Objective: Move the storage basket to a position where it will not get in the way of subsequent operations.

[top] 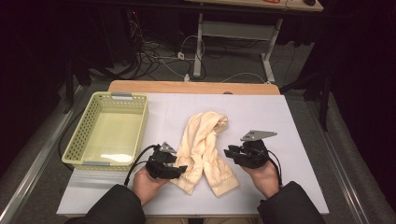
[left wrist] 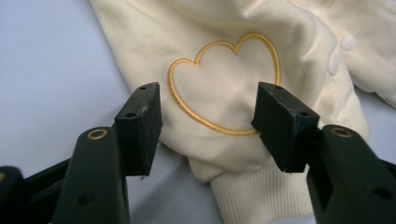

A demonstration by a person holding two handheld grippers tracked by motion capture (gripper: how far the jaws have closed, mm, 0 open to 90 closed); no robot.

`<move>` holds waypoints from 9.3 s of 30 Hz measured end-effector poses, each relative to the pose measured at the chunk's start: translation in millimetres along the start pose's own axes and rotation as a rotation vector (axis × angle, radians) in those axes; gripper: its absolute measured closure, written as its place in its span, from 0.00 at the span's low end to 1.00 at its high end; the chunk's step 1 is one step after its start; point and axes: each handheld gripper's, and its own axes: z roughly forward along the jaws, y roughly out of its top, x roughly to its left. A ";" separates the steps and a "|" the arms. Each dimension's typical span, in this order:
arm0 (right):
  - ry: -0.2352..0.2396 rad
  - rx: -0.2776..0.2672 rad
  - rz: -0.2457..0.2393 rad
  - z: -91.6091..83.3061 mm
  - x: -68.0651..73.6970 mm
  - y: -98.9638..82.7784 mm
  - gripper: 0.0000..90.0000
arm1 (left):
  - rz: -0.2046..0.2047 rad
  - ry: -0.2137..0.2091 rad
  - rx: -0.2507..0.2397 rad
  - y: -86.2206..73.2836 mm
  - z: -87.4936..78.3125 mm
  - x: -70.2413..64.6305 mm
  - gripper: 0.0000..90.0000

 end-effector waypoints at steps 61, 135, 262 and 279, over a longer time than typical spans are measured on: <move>-0.054 0.096 -0.010 -20.8 -8.5 -32.8 0.90 | 0.015 0.008 0.013 -0.1 6.0 -0.5 0.57; -0.039 0.171 0.023 18.5 -15.0 -30.0 0.94 | -0.005 0.016 0.011 -12.7 -13.9 -0.9 0.51; -0.092 0.053 0.049 -3.1 -25.6 -37.6 0.73 | 0.056 0.032 -0.030 57.4 -0.9 -12.3 0.46; -0.082 0.059 0.053 -1.8 -27.7 -37.6 0.70 | 0.026 0.037 -0.005 98.1 16.7 4.0 0.40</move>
